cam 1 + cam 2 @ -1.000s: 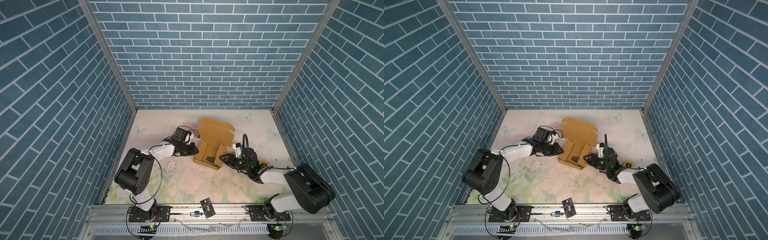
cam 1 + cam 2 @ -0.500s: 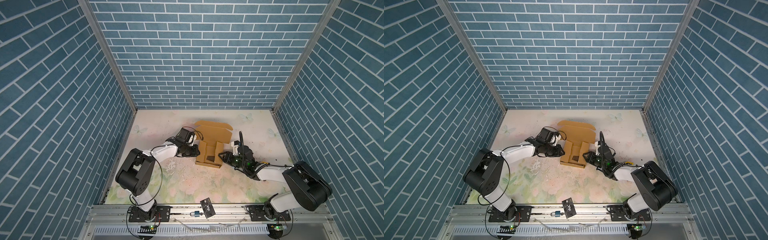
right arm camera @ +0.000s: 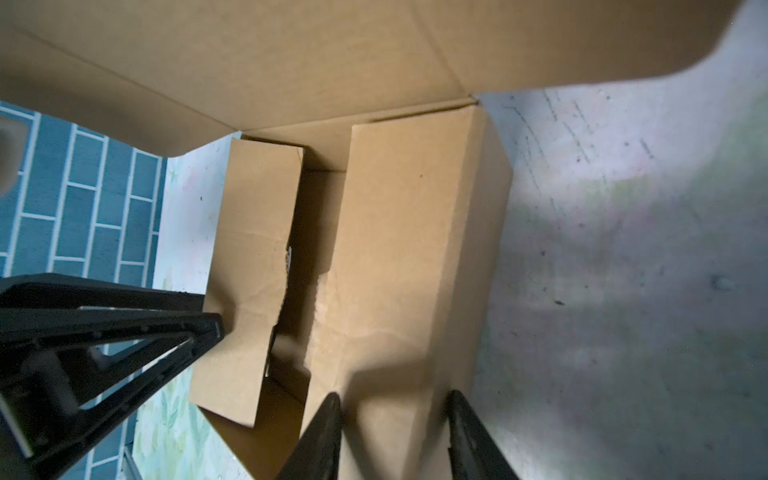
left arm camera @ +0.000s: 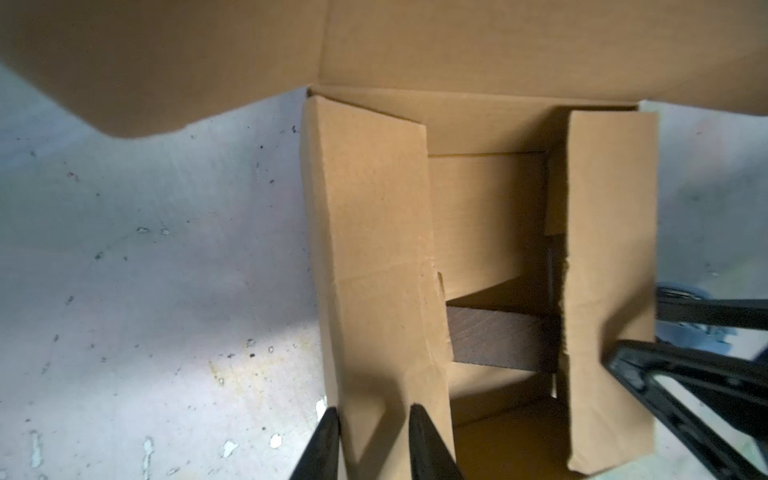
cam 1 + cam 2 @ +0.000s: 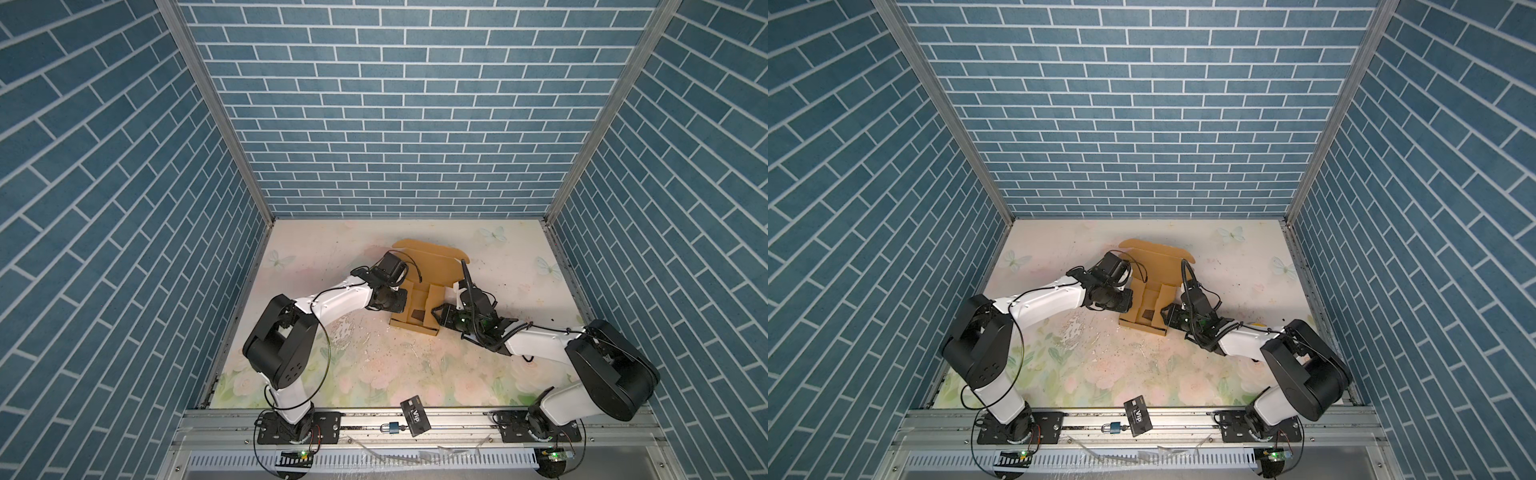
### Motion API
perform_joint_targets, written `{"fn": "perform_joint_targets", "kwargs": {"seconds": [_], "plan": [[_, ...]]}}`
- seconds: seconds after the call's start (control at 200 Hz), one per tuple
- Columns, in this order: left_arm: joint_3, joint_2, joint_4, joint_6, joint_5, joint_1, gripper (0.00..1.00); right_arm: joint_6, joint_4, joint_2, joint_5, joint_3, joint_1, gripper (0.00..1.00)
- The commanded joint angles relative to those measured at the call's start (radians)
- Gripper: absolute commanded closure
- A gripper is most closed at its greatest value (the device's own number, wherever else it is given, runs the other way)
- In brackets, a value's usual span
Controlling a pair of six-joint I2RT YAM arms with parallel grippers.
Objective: Fold the paper box
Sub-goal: 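Push the box's side walls inward with both grippers toward each other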
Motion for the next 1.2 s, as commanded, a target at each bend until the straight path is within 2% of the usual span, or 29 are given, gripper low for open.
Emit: {"fn": "perform_joint_targets", "kwargs": {"seconds": [0.0, 0.285, 0.595, 0.66, 0.74, 0.8, 0.95, 1.025, 1.195], "plan": [[0.018, 0.023, -0.062, 0.019, -0.062, -0.026, 0.69, -0.035, -0.091, 0.009, 0.071, 0.044, 0.031, 0.58], [0.012, 0.028, -0.065, 0.002, -0.095, -0.038, 0.69, -0.063, -0.325, 0.070, 0.170, 0.170, 0.072, 0.60], [0.035, 0.052, -0.088, -0.031, -0.119, -0.047, 0.79, -0.062, -0.447, 0.149, 0.225, 0.249, 0.088, 0.68], [0.048, 0.063, -0.105, -0.038, -0.142, -0.053, 0.82, -0.058, -0.464, 0.165, 0.235, 0.263, 0.089, 0.71], [0.063, 0.063, -0.125, -0.052, -0.166, -0.058, 0.86, -0.063, -0.469, 0.173, 0.244, 0.282, 0.088, 0.80], [0.068, 0.065, -0.126, -0.061, -0.159, -0.058, 0.86, -0.067, -0.455, 0.180, 0.248, 0.285, 0.088, 0.85], [0.067, 0.071, -0.117, -0.069, -0.142, -0.058, 0.86, -0.088, -0.472, 0.235, 0.233, 0.327, 0.085, 0.90], [0.066, 0.067, -0.111, -0.072, -0.121, -0.058, 0.86, -0.100, -0.475, 0.253, 0.223, 0.347, 0.085, 0.89], [0.074, 0.067, -0.108, -0.067, -0.111, -0.061, 0.85, -0.126, -0.466, 0.223, 0.196, 0.356, 0.084, 0.75]]}}
